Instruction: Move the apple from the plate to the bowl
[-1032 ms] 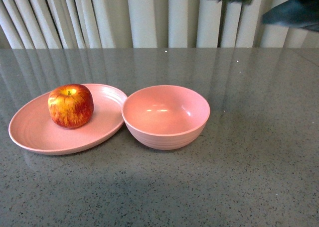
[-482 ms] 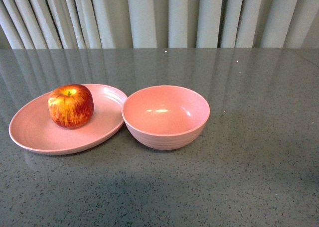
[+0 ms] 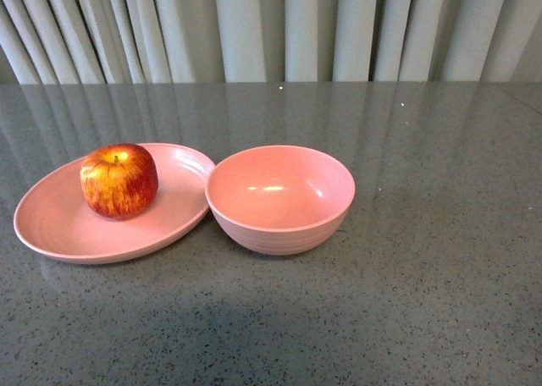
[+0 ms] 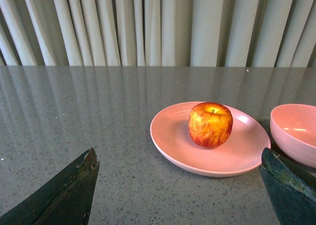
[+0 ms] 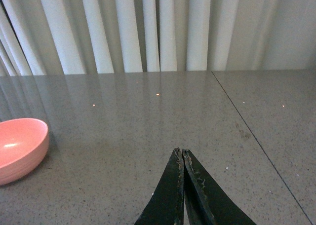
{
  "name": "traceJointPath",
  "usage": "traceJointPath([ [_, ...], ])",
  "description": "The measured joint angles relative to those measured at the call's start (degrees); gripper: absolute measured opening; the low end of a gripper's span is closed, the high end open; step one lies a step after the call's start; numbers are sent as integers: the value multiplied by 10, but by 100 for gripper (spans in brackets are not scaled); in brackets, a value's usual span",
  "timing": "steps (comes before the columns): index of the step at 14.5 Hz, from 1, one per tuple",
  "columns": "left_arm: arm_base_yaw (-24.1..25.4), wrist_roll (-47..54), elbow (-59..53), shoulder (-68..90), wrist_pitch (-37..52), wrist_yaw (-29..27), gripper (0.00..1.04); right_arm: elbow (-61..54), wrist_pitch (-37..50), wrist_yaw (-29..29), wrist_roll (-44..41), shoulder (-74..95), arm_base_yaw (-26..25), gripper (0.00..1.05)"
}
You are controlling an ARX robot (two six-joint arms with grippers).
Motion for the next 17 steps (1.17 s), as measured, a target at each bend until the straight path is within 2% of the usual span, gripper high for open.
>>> traceJointPath([
  [2, 0, 0, 0, 0, 0, 0, 98, -17, -13, 0, -3, -21, 0, 2],
  [3, 0, 0, 0, 0, 0, 0, 98, -20, -77, -1, -3, -73, 0, 2],
  [14, 0, 0, 0, 0, 0, 0, 98, -48, -78, 0, -4, -127, 0, 2],
  [15, 0, 0, 0, 0, 0, 0, 98, -48, -78, 0, -5, -127, 0, 4],
  [17, 0, 0, 0, 0, 0, 0, 98, -48, -78, 0, -5, -127, 0, 32],
])
